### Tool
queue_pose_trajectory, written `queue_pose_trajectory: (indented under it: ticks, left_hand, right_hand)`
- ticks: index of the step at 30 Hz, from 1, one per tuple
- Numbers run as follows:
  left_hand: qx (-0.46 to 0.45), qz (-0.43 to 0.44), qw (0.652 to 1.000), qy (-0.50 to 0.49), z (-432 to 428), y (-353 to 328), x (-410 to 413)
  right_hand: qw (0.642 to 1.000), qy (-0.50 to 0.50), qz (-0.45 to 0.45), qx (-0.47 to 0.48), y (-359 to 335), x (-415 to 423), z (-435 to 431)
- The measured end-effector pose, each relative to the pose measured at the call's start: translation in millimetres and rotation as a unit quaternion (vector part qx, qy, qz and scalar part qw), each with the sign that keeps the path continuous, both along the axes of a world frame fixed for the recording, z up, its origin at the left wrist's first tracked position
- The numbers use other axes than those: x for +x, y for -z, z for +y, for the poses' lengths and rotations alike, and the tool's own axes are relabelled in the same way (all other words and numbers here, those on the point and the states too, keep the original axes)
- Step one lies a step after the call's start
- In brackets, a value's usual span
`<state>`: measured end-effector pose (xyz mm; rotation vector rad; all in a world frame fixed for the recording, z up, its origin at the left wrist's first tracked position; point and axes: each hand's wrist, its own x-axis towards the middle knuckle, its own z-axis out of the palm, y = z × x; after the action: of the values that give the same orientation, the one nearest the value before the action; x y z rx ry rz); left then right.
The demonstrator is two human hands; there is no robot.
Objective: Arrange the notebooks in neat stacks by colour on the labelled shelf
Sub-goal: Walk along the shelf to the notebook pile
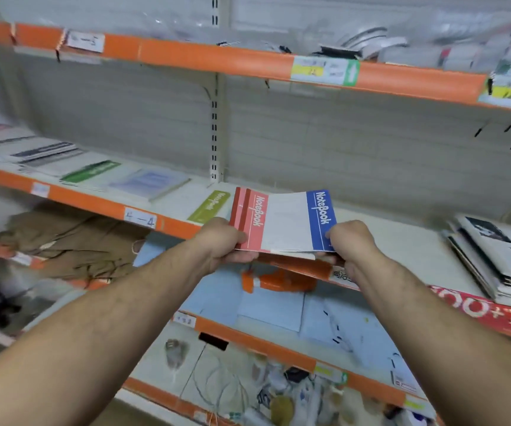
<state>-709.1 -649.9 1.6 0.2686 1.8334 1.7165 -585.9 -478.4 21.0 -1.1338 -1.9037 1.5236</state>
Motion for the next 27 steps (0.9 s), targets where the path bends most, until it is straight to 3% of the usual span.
queue_pose_trajectory:
  ticks: [11, 27]
  left_hand:
    - [-0.002, 0.006, 0.991, -0.136, -145.3, 11.3, -62.9]
    - [-0.034, 0.02, 0.946, -0.323, -255.6, 3.2, -209.6]
  right_hand:
    - [0.991, -0.128, -0.031, -0.011, 12.6, -120.1, -115.8]
    - [0.954, -0.299, -0.001, -0.035, 5.2, -335.6, -216.1]
